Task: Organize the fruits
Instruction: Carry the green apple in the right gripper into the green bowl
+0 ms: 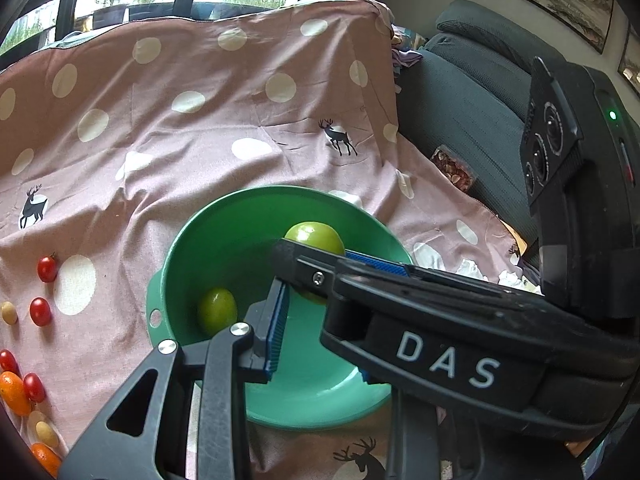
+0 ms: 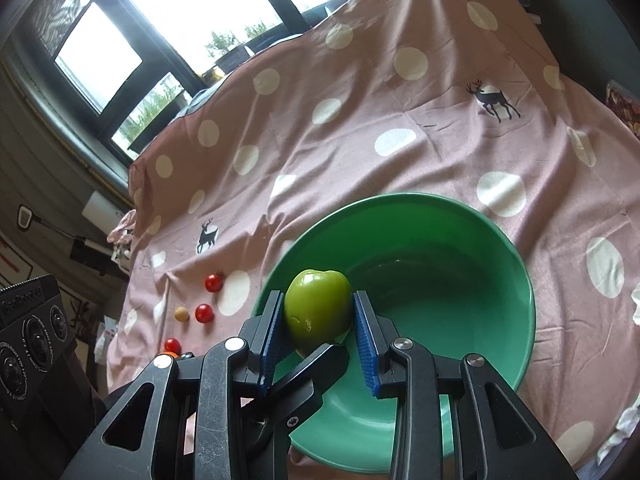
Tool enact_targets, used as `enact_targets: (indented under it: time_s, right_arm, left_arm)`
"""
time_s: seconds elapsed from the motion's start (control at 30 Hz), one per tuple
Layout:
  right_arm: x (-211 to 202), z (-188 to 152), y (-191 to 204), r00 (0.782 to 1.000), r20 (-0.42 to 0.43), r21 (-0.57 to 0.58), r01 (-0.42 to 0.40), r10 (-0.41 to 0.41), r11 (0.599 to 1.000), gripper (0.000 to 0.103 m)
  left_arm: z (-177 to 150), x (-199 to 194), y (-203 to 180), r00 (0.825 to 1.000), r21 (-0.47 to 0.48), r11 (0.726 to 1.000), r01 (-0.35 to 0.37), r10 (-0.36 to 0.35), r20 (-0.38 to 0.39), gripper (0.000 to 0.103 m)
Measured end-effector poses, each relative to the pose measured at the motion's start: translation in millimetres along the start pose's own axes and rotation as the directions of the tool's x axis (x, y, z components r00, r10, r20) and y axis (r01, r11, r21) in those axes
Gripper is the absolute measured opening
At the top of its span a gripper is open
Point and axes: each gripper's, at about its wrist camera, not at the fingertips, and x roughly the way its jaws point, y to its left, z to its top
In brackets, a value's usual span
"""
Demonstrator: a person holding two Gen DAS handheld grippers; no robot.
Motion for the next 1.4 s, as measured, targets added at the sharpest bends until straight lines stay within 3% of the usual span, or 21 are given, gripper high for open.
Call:
enact_targets:
  time_s: [1.4]
  right_arm:
    - [31, -2, -25, 0.987, -0.122, 0.032, 0.106, -0.102, 0.994, 0.036]
  left_arm:
    - [-8, 46, 12, 0.991, -0.077, 0.996, 0.05, -0.059, -0.124, 0.028]
